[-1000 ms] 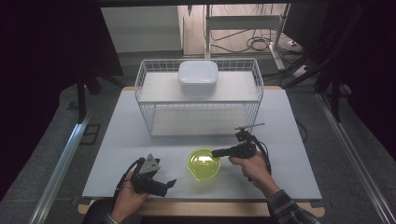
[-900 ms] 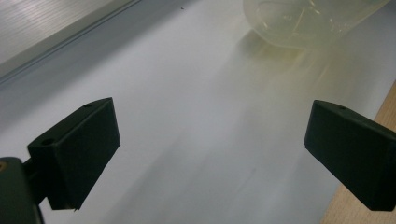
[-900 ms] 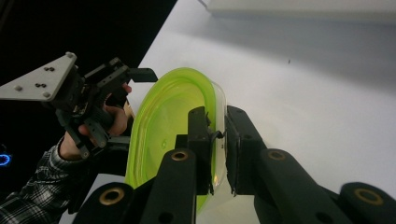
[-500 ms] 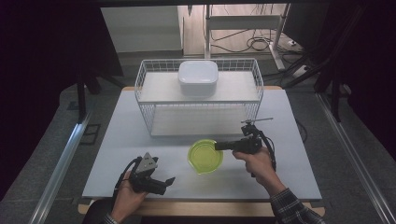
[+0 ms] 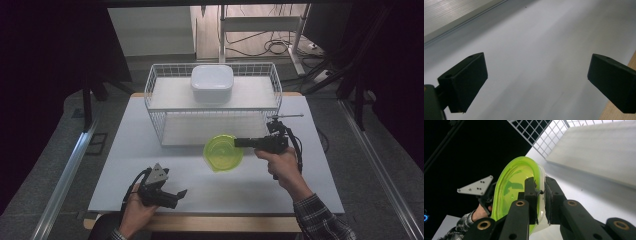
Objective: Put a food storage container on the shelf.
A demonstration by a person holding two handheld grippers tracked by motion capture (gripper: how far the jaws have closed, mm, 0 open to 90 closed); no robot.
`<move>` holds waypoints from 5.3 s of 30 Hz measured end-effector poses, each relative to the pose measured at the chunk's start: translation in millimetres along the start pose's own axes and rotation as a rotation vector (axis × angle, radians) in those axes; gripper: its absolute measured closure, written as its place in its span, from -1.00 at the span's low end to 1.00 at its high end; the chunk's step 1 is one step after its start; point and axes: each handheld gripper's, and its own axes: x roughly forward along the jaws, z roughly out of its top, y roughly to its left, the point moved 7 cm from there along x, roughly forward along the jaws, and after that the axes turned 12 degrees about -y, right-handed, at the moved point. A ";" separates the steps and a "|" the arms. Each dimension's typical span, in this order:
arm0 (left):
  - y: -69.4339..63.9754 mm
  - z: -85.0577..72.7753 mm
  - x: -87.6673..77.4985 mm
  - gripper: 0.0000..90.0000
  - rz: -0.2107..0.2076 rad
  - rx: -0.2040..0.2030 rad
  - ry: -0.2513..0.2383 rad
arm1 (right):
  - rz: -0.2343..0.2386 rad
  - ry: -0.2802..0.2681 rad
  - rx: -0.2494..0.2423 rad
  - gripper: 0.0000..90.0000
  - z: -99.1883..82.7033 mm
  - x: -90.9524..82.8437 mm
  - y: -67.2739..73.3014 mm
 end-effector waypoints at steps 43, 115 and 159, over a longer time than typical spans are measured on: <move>4.3 -2.0 -0.1 -0.95 -0.002 -0.041 0.000 | 0.004 -0.169 -0.049 0.82 125.3 1.3 56.5; 3.1 -4.7 0.2 -0.94 -0.025 -0.052 0.021 | -0.273 -0.287 -0.184 -0.60 198.4 51.5 32.0; 3.2 -4.7 1.5 -0.95 -0.031 -0.060 0.014 | -0.221 -0.178 -0.451 -0.84 125.5 31.1 40.2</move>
